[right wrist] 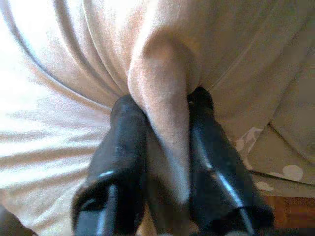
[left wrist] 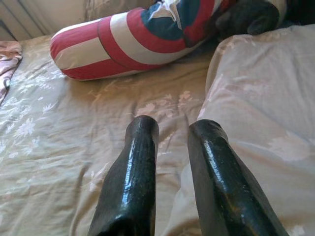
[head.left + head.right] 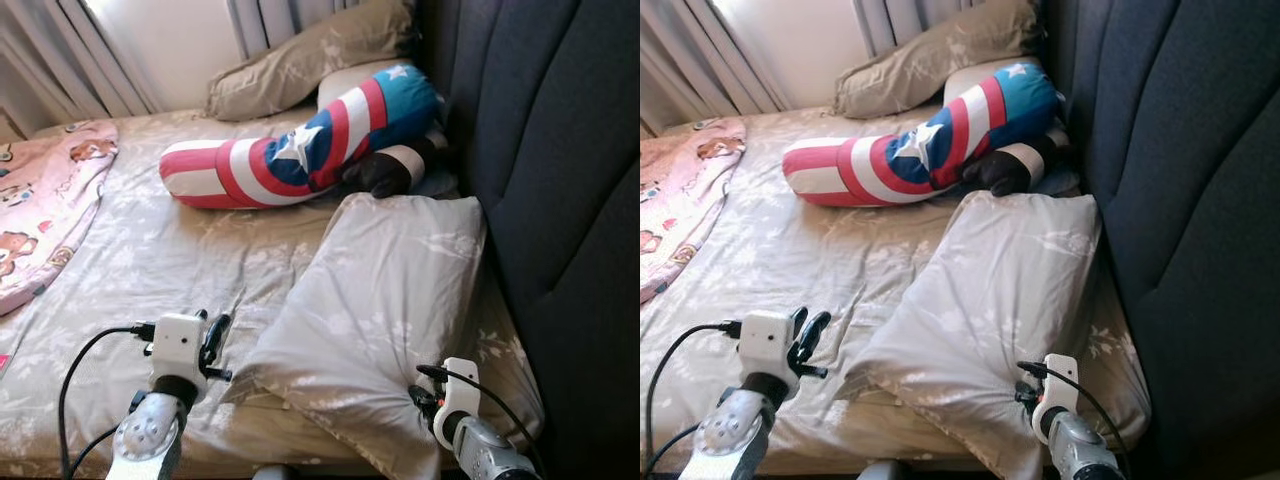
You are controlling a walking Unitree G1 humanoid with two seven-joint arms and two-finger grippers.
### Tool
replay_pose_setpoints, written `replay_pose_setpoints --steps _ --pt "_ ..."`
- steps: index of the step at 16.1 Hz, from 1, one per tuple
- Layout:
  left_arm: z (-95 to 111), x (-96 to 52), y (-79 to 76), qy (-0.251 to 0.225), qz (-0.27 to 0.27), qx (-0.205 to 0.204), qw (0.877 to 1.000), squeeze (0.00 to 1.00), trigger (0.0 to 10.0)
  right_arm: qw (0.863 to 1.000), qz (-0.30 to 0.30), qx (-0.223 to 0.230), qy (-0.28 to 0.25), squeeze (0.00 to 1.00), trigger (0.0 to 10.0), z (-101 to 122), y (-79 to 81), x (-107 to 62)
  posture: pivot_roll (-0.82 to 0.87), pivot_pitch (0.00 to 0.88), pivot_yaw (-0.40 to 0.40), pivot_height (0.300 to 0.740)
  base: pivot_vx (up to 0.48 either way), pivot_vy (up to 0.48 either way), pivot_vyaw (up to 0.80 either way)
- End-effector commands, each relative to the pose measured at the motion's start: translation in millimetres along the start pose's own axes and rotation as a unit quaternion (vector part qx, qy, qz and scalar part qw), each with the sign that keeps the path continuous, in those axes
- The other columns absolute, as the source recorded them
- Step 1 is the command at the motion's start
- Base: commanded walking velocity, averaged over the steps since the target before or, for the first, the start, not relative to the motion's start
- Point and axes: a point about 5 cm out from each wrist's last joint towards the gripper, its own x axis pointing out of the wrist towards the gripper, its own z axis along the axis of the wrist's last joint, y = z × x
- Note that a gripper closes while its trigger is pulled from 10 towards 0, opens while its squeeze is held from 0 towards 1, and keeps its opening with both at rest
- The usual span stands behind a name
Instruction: Clean up the room
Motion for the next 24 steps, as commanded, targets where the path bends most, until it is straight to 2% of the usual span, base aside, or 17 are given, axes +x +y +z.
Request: replay_pose_setpoints --steps 1,3,7,9,10,11,12,14,17,22,24 --pt "-1 1.6 4.4 -0.002 0.011 0.003 1.0 0.0 10.0 0.999 -0.017 0.005 0.036 0.0 0.0 -16 -6.0 -2.7 0.05 0.0 0.108 0.661 0.0 0.0 0.0" --pt "-1 7.5 3.1 -0.006 0.012 0.001 1.0 0.0 10.0 0.999 -0.032 -0.004 0.028 0.0 0.0 -10 -13.8 -4.1 0.03 0.0 0.105 0.661 0.0 0.0 0.0" --pt "-1 19.0 1.3 -0.013 0.011 -0.002 1.0 0.0 10.0 0.993 -0.116 -0.033 -0.001 0.0 0.0 9 -53.2 -15.6 -0.01 0.0 0.106 0.661 0.0 0.0 0.0" --pt "0 24.0 0.2 -0.018 0.009 -0.003 1.0 0.0 10.0 0.982 -0.18 -0.05 -0.019 0.0 0.0 20 -83.6 -28.8 -0.02 0.0 0.108 0.661 0.0 0.0 0.0" --pt "0 25.9 -0.2 -0.02 0.009 -0.004 1.0 0.0 10.0 0.973 -0.223 -0.059 -0.033 0.0 0.0 27 -102.5 -39.0 -0.03 0.0 0.11 0.661 0.0 0.0 0.0" --pt "0 26.5 -0.4 -0.021 0.008 -0.004 1.0 0.0 10.0 0.969 -0.236 -0.064 -0.038 0.0 0.0 30 -108.1 -42.4 -0.03 0.0 0.11 0.661 0.0 0.0 0.0" --pt "-1 28.4 -1.0 -0.023 0.007 -0.004 1.0 0.0 10.0 0.957 -0.275 -0.071 -0.057 0.0 0.0 40 -124.0 -52.7 -0.04 0.0 0.109 0.661 0.0 0.0 0.0" --pt "-1 30.3 -1.9 -0.026 0.007 -0.005 1.0 0.0 10.0 0.946 -0.305 -0.079 -0.081 0.0 0.0 54 -134.5 -60.8 -0.04 0.0 0.108 0.661 0.0 0.0 0.0" --pt "-2 32.2 -2.3 -0.029 0.007 -0.005 1.0 0.0 10.0 0.934 -0.328 -0.085 -0.114 0.0 0.0 71 -138.4 -65.8 -0.04 0.0 0.102 0.661 0.0 0.0 0.0" --pt "-4 31.4 -2.7 -0.033 0.011 -0.008 0.999 0.0 10.0 0.93 -0.335 -0.088 -0.125 0.0 0.0 76 -134.5 -63.8 -0.03 0.0 0.097 0.661 0.0 0.0 0.0" --pt "-4 30.5 -1.6 -0.034 0.012 -0.007 0.999 0.0 10.0 0.926 -0.339 -0.11 -0.124 0.0 0.0 76 -132.1 -62.5 -0.03 0.0 0.099 0.661 0.0 0.0 0.0"
